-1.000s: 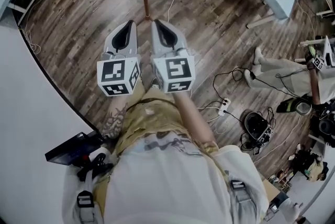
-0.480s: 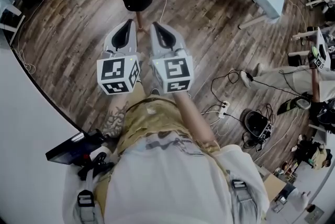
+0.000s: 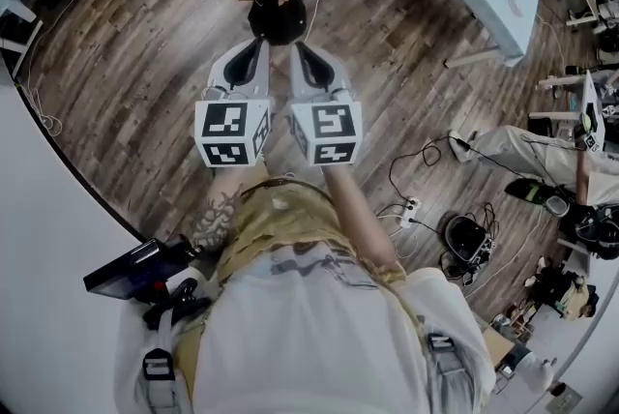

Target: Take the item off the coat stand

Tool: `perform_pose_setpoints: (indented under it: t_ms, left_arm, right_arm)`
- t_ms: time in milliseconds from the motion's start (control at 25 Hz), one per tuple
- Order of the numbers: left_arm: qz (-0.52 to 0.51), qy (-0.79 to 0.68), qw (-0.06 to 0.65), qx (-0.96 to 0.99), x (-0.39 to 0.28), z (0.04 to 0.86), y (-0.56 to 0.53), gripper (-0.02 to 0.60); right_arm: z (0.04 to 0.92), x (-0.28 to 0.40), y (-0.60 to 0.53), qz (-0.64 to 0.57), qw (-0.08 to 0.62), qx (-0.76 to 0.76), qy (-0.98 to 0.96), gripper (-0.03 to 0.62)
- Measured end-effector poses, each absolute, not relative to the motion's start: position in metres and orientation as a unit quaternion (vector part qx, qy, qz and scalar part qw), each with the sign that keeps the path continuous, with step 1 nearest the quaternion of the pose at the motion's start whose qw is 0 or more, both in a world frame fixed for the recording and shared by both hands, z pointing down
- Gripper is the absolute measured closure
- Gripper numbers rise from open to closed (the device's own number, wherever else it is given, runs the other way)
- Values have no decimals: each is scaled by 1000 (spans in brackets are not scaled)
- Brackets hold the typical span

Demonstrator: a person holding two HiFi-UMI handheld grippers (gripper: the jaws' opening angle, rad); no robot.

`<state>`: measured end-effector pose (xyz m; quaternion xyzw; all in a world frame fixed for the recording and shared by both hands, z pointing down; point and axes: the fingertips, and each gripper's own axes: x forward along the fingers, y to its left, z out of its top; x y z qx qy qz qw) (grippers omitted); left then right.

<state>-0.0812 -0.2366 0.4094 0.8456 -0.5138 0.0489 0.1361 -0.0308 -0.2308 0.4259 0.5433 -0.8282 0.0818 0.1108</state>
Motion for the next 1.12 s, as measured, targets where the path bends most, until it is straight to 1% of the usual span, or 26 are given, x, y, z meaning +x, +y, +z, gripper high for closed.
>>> perform_pose_setpoints:
  t_ms: [280, 520, 680, 800, 920, 1040, 1120]
  left_arm:
    - [74, -491, 165, 852, -93, 435, -281, 581]
    - [116, -499, 187, 839, -68, 472, -321, 581]
    - [136, -512, 185, 828, -80, 490, -324, 581]
    - [147, -517, 203, 818, -84, 506, -324, 581]
    - [157, -517, 226, 811, -86, 520, -326, 581]
    - [157, -523, 239, 803, -91, 525, -328, 581]
    - [156, -528, 242, 798, -96, 525, -330, 581]
  right_arm:
    - [452, -44, -277, 112, 134, 555, -813, 594]
    - [487, -16, -317, 152, 150, 550, -807, 594]
    - [513, -23, -324, 161, 161, 539, -811, 592]
    - [531, -32, -332, 177, 177, 517, -819, 535]
    - [543, -42, -339, 195, 192, 497, -824, 509]
    - [555, -51, -345, 207, 210, 479, -827, 466]
    - [563, -57, -348, 215, 222, 469, -827, 457]
